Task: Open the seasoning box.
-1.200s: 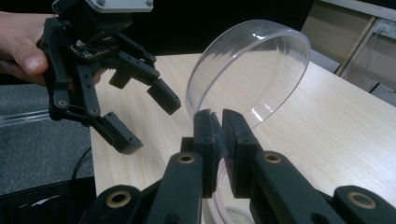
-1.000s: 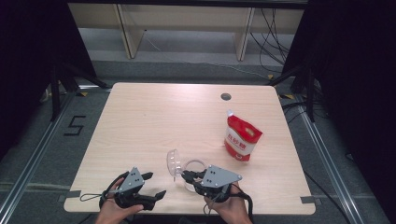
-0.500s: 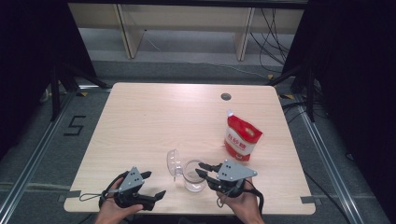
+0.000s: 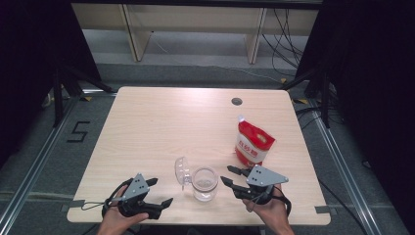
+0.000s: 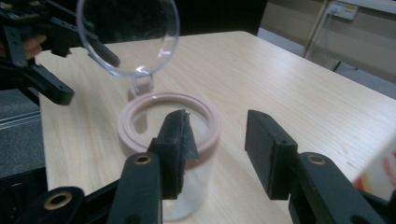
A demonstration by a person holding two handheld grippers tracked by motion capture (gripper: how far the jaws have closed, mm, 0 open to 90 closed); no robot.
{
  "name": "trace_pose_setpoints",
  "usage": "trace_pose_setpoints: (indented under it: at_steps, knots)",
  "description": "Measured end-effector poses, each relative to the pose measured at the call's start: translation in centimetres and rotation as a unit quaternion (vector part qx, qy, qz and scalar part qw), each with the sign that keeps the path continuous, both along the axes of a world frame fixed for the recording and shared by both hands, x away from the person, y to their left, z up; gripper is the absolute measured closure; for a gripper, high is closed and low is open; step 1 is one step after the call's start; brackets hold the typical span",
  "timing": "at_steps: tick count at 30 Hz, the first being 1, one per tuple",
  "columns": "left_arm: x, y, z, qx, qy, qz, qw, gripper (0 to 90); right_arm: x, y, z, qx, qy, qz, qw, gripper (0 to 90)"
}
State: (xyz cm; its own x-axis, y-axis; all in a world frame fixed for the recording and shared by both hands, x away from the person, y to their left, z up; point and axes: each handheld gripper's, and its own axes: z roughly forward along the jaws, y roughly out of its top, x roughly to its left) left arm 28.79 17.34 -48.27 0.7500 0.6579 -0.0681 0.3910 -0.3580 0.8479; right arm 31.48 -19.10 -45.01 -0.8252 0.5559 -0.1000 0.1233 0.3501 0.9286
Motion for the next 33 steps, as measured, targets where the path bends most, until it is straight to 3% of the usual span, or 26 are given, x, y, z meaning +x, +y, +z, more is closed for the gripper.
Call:
trace_pose_setpoints:
  at_steps: [4,6,7,10,11,14,15,16,17,18,21,23,28,31,33]
  knots:
    - [0.0,-0.1,0.1,-0.007,0.002,0.003,1.0,15.3,0.1,-0.8,-0.4,0.001,0.012,-0.012,0.9999,52.5]
    - [0.1,0.1,0.2,0.007,0.0,-0.001,1.0,15.2,0.4,-1.2,-0.7,-0.006,0.017,-0.01,0.9998,51.1]
    - [0.0,-0.1,0.1,-0.006,0.003,0.002,1.0,15.2,0.3,-1.4,-0.9,-0.001,0.028,-0.014,0.9995,50.2]
    - [0.2,0.0,0.1,0.003,-0.002,-0.004,1.0,15.3,0.2,-1.9,-1.2,-0.007,0.035,-0.024,0.9991,47.7]
    - [0.0,-0.1,0.1,-0.004,0.007,0.004,1.0,15.3,0.4,-2.1,-1.3,-0.008,0.029,-0.022,0.9993,46.5]
    - [0.0,0.1,0.1,0.007,0.002,0.001,1.0,15.2,0.4,-2.6,-1.4,-0.004,0.03,-0.027,0.9992,44.3]
    - [-0.1,-0.1,0.1,-0.006,0.006,0.003,1.0,15.2,0.3,-2.8,-1.5,-0.003,0.028,-0.036,0.999,43.4]
    - [0.0,0.0,0.1,0.007,0.002,0.003,1.0,15.2,0.3,-3.1,-1.6,-0.003,0.029,-0.036,0.9989,41.5]
    - [-0.1,-0.2,0.0,-0.009,0.005,0.007,0.9999,15.2,0.3,-3.1,-1.6,-0.003,0.029,-0.036,0.9989,41.5]
    - [-0.1,-0.1,0.0,-0.003,0.005,0.002,1.0,15.2,0.2,-3.5,-1.8,-0.008,0.041,-0.036,0.9985,41.2]
    - [0.0,-0.1,0.0,-0.004,0.001,0.003,1.0,15.1,0.1,-4.1,-2.0,-0.009,0.043,-0.041,0.9982,40.1]
    - [0.1,0.0,0.1,0.004,-0.002,-0.001,1.0,15.2,-0.2,-4.3,-2.2,-0.009,0.057,-0.055,0.9968,39.6]
    - [-0.1,-0.1,0.0,-0.002,0.004,0.004,1.0,15.2,-0.1,-5.1,-2.5,-0.017,0.052,-0.06,0.9967,39.4]
    - [0.0,0.0,0.0,-0.004,0.005,0.007,1.0,15.2,-0.3,-5.5,-2.5,-0.014,0.062,-0.062,0.996,39.3]
    - [0.0,-0.1,-0.1,-0.009,0.005,0.011,0.9999,15.1,-0.2,-6.0,-2.6,-0.012,0.054,-0.065,0.9964,39.1]
